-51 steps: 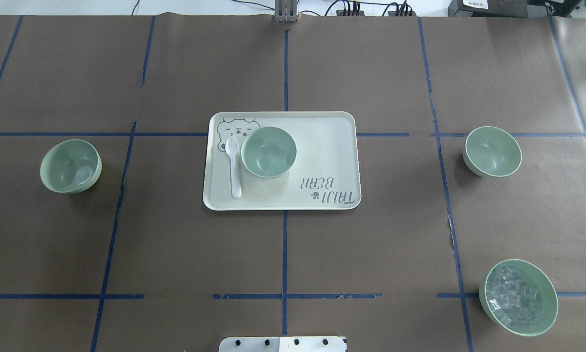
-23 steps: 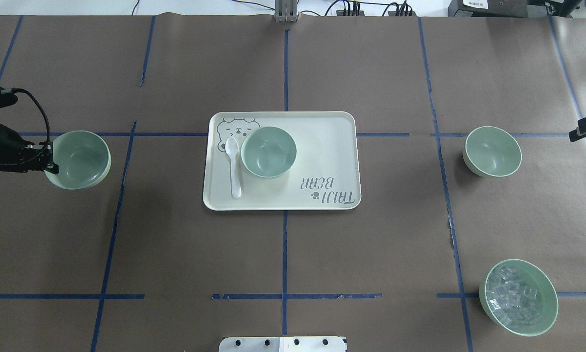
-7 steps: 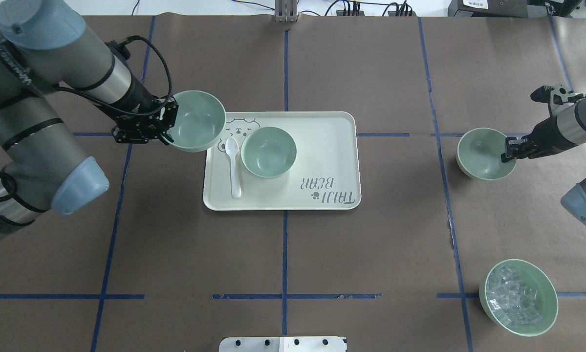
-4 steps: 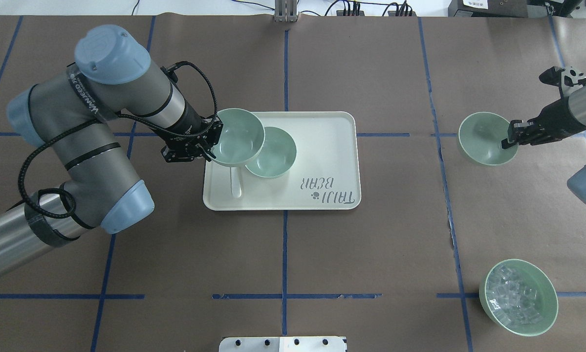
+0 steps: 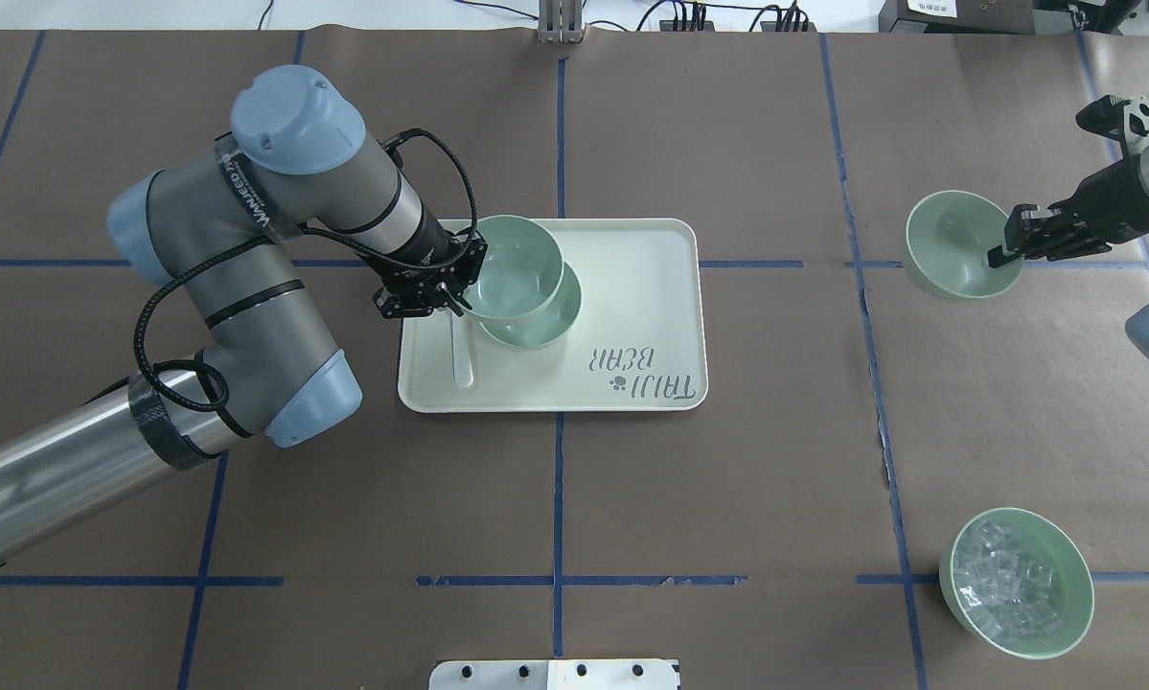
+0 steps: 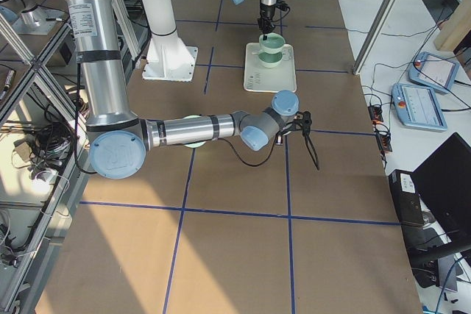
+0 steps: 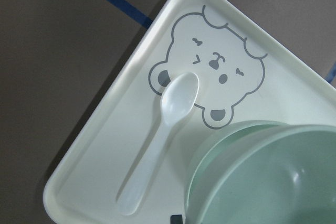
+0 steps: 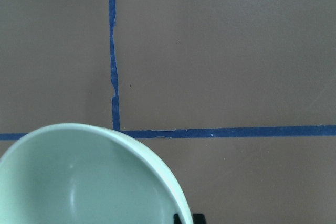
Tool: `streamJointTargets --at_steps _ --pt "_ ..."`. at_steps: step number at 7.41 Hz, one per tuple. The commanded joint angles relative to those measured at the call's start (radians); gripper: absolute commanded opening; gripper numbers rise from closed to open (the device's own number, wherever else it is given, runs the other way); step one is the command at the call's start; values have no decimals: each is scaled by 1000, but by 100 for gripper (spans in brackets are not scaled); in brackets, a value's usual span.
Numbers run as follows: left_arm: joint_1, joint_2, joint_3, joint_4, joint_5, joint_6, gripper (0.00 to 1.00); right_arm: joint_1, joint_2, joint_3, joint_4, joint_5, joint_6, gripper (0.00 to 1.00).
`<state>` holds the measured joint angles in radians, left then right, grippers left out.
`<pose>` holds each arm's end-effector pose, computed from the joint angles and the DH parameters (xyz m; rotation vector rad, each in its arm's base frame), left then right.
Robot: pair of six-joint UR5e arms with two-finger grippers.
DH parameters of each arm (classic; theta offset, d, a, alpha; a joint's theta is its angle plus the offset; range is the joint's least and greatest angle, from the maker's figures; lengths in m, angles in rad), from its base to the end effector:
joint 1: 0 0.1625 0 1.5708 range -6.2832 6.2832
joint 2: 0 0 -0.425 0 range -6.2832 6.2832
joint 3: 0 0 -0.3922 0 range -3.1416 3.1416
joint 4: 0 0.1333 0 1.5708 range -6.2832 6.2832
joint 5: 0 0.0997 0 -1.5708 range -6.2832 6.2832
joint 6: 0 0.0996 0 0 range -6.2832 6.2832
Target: Stack green bowls together
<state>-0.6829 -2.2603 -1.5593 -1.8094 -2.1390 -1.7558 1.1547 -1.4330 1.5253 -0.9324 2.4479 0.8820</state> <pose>0.4951 -0.5055 0.2164 -0.2945 1.0035 -0.5286 -0.1768 -0.5403 0.5282 0.0378 -1.0744 0.1000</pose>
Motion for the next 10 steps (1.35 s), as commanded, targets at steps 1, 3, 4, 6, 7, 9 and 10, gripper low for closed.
streamJointTargets --at_steps 1,3,4,6,7,9,10 --pt "6 -5 7 -7 24 -4 0 3 0 -1 1 3 0 0" --pt "9 -5 11 -18 33 -4 0 3 0 -1 1 3 0 0" --pt "9 -5 15 -21 39 -4 0 3 0 1 1 3 0 0" --pt "11 -11 16 -22 39 -5 0 3 0 1 1 3 0 0" --pt "14 -22 28 -22 39 -5 0 3 -1 1 1 5 0 0" --pt "16 -18 56 -53 60 4 99 3 -3 19 1 8 0 0" --pt "26 -16 51 -65 121 9 100 3 -1 51 0 19 3 0"
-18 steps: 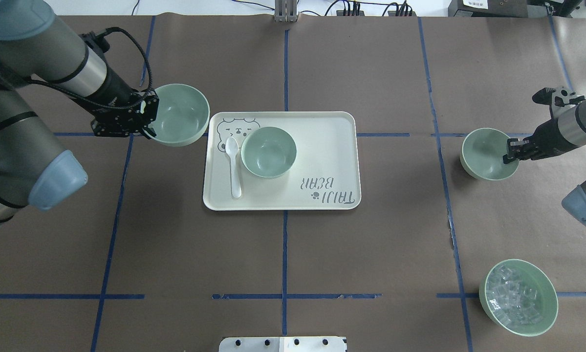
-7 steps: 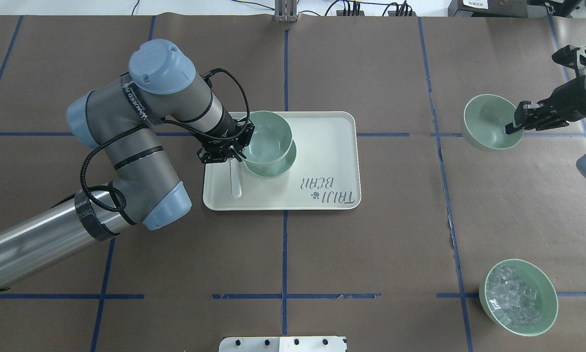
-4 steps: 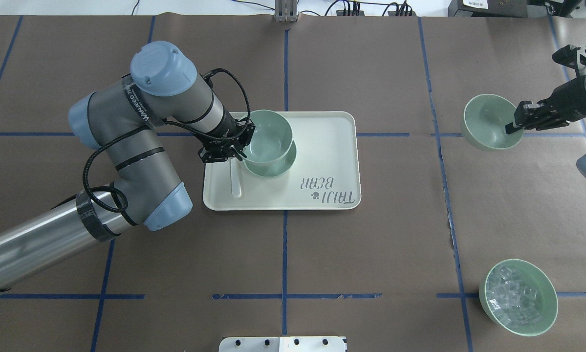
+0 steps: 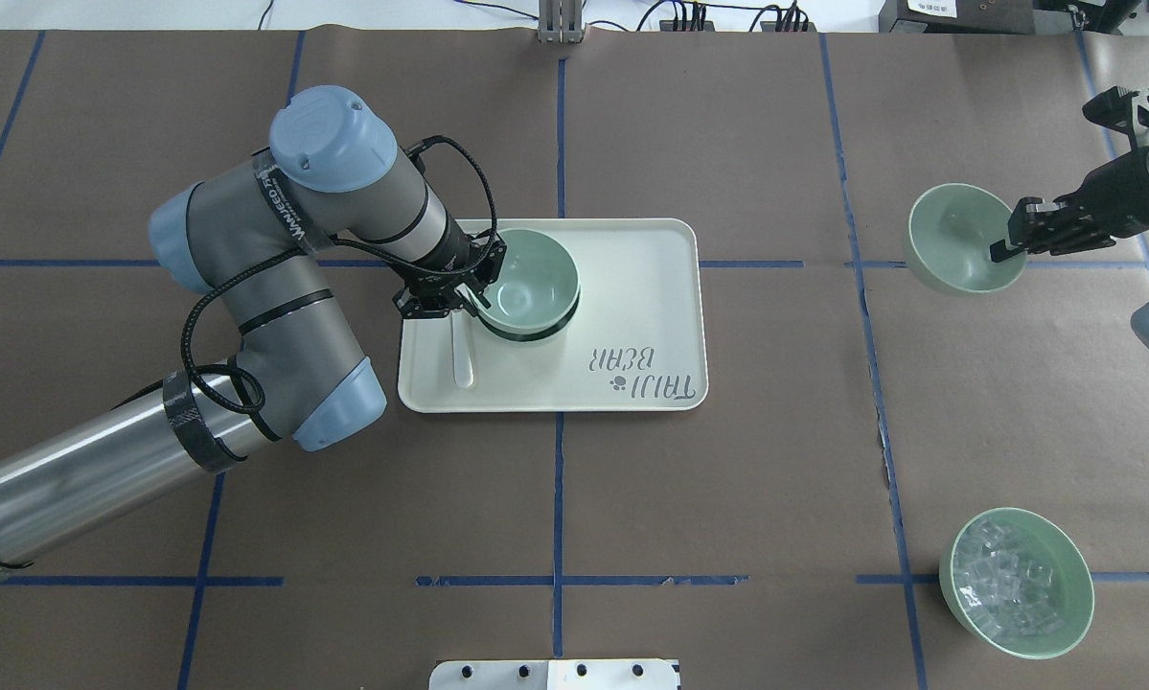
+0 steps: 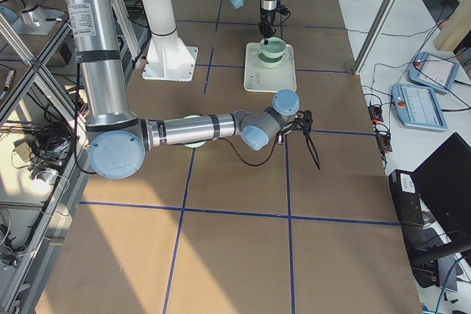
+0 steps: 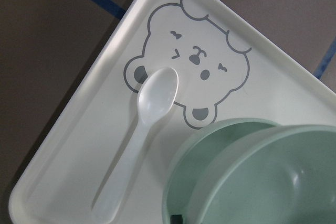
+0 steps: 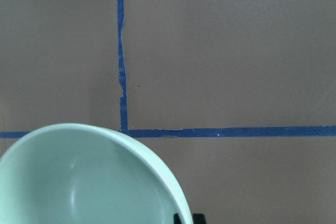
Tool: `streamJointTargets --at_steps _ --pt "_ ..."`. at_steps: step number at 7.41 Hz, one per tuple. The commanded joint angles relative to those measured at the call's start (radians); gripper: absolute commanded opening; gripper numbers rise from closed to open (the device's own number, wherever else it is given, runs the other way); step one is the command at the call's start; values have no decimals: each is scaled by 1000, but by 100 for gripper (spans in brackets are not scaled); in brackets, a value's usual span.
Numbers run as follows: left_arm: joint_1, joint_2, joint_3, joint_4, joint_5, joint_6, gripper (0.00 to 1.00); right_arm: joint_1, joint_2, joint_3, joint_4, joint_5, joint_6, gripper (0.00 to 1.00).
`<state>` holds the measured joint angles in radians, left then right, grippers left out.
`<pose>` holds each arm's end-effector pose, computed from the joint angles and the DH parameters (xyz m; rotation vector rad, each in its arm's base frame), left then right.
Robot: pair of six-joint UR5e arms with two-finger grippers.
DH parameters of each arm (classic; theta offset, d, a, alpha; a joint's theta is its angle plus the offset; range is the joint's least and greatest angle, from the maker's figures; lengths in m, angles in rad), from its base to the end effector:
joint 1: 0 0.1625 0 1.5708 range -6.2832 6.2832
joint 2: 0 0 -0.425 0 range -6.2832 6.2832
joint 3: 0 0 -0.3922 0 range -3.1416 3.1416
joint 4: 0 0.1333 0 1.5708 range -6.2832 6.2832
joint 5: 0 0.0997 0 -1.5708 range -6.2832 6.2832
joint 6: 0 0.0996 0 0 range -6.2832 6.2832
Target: Stack green bowls together
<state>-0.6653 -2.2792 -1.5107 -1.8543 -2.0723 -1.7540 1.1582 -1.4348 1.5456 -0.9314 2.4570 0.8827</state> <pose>0.5127 -0.5109 0.2205 -0.2359 1.0072 -0.5394 -0.1744 -0.5385 0.5183 0.0490 -1.0892 0.0905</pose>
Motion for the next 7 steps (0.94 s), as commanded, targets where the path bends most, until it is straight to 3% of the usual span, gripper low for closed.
streamJointTargets --at_steps 1,2,4,7 --pt "9 4 -9 -16 55 7 100 -2 16 62 -9 10 19 0" --pt "6 21 -47 -11 48 8 100 -8 77 70 -12 13 95 0" --pt "-51 56 -117 35 -4 71 100 -128 251 64 -12 -18 334 0" --pt "-172 114 -274 251 -40 333 100 -352 417 54 -21 -268 496 0"
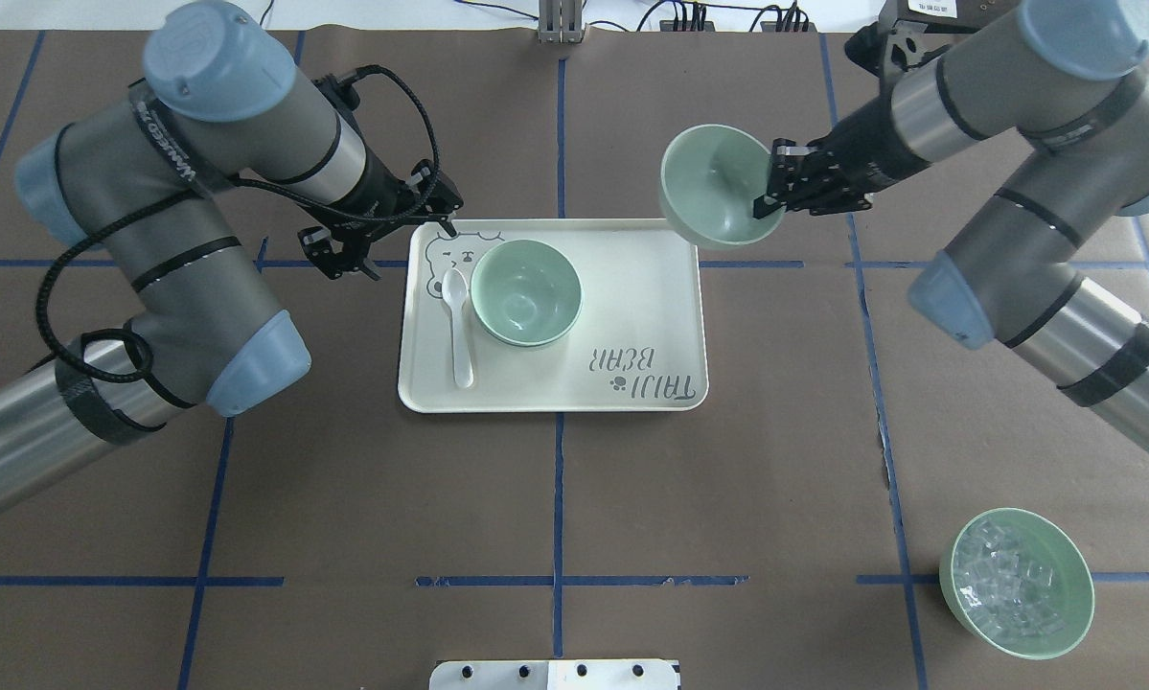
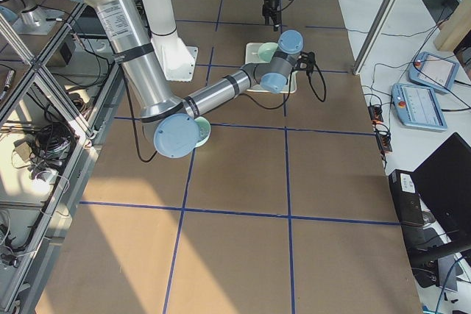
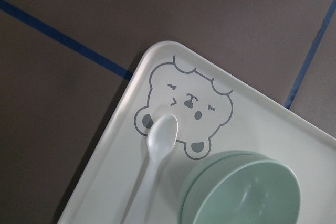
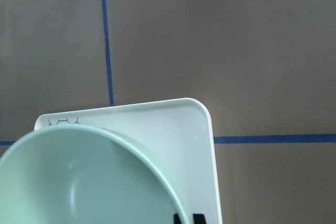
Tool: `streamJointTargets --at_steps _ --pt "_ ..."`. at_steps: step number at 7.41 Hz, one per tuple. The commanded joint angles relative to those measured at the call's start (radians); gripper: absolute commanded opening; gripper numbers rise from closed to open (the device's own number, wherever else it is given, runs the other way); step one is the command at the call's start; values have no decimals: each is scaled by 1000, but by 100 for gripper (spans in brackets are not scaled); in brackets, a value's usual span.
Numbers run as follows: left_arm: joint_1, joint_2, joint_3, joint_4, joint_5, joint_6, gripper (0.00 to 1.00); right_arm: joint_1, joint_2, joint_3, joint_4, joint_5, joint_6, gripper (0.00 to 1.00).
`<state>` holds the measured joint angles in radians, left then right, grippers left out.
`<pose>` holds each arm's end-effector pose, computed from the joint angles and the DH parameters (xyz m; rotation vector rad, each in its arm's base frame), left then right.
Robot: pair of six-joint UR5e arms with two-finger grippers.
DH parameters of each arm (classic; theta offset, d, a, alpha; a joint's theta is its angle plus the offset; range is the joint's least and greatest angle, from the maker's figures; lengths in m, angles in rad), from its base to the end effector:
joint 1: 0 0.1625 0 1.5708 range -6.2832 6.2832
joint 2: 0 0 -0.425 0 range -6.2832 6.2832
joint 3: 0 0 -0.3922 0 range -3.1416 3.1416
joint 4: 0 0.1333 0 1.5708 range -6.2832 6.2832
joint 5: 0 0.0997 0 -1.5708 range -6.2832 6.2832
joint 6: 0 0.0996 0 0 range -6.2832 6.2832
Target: Stack green bowls together
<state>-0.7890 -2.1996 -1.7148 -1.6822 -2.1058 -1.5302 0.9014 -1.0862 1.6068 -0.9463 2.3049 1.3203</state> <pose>0.4066 -0.5267 0.2096 -0.1102 0.9973 -0.4490 -0.3491 -0.5485 0.2832 0.0480 -1.2595 0.1426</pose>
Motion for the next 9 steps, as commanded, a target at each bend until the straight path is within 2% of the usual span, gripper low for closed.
streamJointTargets --at_steps 1,2,5,9 --pt "-94 64 -92 107 -8 187 100 -136 118 -8 -78 -184 59 0" --pt "-122 73 -92 111 -6 246 100 -168 168 -16 -154 -223 57 0" --pt "-202 155 -127 111 -14 376 100 -251 242 -125 -174 -306 57 0" --pt "-207 162 -121 110 -16 404 100 -260 261 -127 -259 -298 57 0"
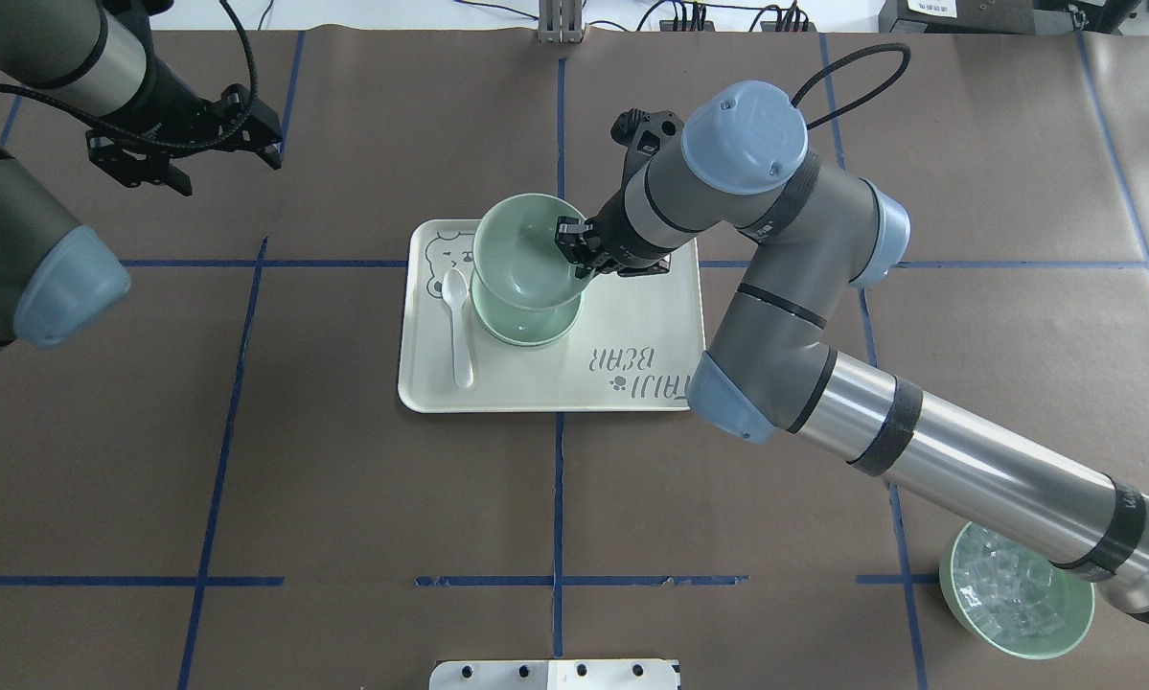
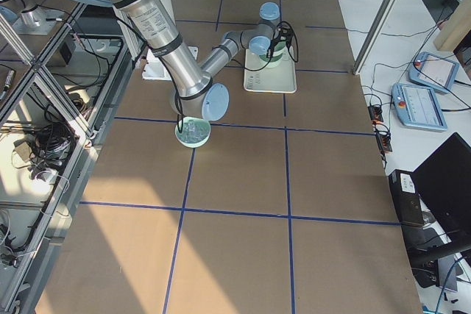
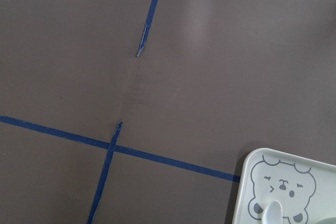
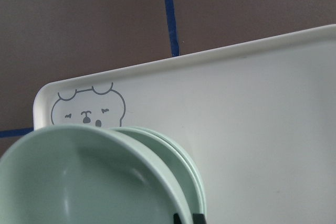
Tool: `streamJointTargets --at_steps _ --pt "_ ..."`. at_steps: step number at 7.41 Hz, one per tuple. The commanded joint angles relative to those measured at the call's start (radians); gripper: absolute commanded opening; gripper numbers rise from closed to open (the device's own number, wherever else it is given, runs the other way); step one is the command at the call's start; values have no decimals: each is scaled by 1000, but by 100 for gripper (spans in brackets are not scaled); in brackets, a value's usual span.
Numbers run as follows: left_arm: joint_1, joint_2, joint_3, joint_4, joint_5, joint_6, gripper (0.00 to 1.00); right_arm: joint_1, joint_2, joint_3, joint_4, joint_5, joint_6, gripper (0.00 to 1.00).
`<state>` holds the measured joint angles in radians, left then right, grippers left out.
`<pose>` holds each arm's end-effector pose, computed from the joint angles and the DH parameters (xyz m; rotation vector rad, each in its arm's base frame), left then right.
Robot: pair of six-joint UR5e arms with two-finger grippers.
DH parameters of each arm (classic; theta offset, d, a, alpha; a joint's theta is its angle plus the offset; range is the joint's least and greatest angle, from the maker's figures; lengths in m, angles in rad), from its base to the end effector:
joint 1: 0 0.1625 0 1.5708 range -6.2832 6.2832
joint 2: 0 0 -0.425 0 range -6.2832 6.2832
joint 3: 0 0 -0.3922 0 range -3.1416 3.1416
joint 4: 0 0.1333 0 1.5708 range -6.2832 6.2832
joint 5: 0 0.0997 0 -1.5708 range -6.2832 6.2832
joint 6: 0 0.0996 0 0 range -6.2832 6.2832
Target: Stack green bowls together
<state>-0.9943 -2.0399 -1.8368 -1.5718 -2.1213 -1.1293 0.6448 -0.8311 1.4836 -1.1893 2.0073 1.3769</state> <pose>0.2666 -0.5590 0.2745 0.0763 0.8879 -0.3134 -0.5259 -0.5096 0.1988 0.0517 -1.0894 0.1798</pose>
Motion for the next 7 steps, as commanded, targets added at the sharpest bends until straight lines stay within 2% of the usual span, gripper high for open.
streamJointTargets --at_steps 1,2,3,4,7 --pt "-7 7 1 -1 0 3 100 -7 7 -5 -16 -4 7 20" --pt "-9 9 1 -1 0 3 100 -20 15 -14 -16 -18 40 99" --pt "-9 9 1 -1 0 3 100 -43 20 -14 -12 -85 100 100" --pt "-9 9 2 -1 0 3 100 -47 20 -14 -10 -105 106 100" --pt "-9 10 8 -4 0 3 100 -31 18 -5 -19 -98 99 100"
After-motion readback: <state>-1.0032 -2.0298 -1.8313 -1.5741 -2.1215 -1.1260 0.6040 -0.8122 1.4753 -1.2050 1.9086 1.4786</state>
